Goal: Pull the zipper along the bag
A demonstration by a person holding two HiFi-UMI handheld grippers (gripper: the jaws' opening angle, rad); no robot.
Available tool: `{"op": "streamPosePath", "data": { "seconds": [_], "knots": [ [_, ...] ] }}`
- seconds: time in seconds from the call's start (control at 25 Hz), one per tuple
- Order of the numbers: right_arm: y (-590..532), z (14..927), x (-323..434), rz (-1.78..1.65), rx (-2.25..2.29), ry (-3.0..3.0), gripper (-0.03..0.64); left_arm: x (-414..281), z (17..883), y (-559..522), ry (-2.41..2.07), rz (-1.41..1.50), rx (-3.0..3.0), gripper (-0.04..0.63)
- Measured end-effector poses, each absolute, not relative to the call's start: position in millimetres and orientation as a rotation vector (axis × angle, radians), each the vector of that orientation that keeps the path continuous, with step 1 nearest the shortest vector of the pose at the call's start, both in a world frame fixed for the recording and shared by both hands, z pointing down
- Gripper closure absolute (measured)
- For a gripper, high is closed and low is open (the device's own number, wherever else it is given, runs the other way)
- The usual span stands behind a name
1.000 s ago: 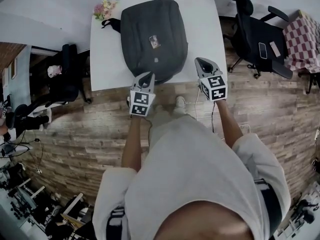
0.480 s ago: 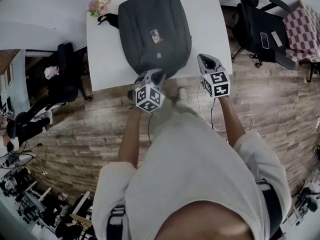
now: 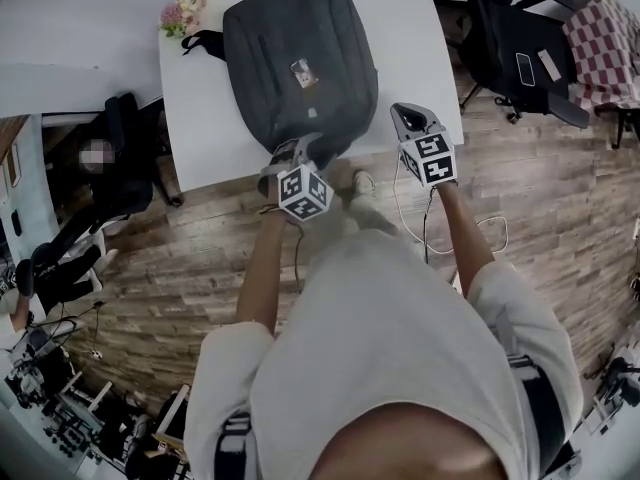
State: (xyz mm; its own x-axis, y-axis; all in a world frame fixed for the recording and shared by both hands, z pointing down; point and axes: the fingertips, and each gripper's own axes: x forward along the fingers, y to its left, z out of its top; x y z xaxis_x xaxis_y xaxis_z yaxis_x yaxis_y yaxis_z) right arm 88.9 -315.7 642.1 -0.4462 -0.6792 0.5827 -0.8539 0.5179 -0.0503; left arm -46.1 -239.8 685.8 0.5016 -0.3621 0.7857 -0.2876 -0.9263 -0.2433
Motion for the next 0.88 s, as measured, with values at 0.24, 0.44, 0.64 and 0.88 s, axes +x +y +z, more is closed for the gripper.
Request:
{"op": "streamPosePath", "data": {
  "seconds": [0.24, 0.44, 0.64, 0.88],
  "knots": [
    [-336.8, 661.9, 86.4, 0.449, 1.179, -2.244, 0.5, -42.8, 692.9, -239.7, 0.496, -1.441, -2.604, 0.473],
    [-356.6, 692.7, 89.9, 0.406, 1.132, -2.165, 0.428, -41.8, 691.5, -240.2, 0.472, -1.44, -2.643, 0.482],
    [-379.4, 706.1, 86.8, 0.325, 1.1, -2.127, 0.42, -43.0, 691.9, -239.2, 0.468, -1.437, -2.615, 0.483],
    [-408.5, 714.4, 79.2, 0.27, 1.026, -2.144, 0.428, -41.6, 692.3, -240.0, 0.451, -1.429, -2.597, 0.488]
  ]
}}
